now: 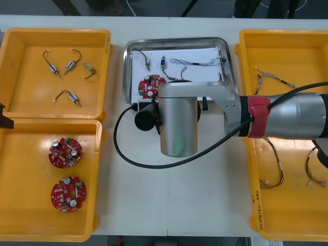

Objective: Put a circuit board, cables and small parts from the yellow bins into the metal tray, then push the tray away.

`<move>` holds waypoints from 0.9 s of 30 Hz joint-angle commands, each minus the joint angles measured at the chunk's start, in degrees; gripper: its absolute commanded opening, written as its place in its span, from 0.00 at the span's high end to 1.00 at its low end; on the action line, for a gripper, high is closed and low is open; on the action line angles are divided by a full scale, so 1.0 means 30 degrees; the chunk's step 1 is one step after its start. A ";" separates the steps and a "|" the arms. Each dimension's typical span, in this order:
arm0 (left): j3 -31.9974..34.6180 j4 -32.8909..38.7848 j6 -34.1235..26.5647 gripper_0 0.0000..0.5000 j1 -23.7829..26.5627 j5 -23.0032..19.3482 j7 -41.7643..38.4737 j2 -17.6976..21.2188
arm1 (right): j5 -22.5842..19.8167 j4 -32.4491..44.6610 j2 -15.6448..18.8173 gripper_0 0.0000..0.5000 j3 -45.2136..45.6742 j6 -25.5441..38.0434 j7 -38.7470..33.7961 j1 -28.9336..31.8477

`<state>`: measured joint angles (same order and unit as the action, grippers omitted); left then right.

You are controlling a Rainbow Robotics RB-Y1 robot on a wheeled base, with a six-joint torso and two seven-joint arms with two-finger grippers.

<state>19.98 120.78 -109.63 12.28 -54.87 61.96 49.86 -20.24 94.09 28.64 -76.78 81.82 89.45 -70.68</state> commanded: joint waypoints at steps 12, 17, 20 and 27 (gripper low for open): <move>0.0575 0.0579 -0.0123 0.00 -0.0312 -0.0166 0.1347 0.0900 | 0.0329 -0.2975 -0.1052 1.00 0.0748 -0.1464 0.0740 -0.1812; 0.0575 0.0579 -0.0123 0.00 -0.0312 -0.0166 0.1347 0.0900 | 0.0329 -0.4029 -0.1316 1.00 0.0924 -0.2020 0.0770 -0.1871; 0.0575 0.0579 -0.0123 0.00 -0.0312 -0.0166 0.1347 0.0900 | 0.0329 -0.4410 -0.1404 1.00 0.0953 -0.2401 0.0770 -0.1930; 0.0575 0.0579 -0.0123 0.00 -0.0312 -0.0166 0.1347 0.0900 | 0.0329 -0.4820 -0.1433 1.00 0.0982 -0.2987 0.0799 -0.1900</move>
<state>19.98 120.79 -109.63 12.27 -54.88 61.96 49.86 -19.93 79.89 25.41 -75.77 73.80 89.51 -73.42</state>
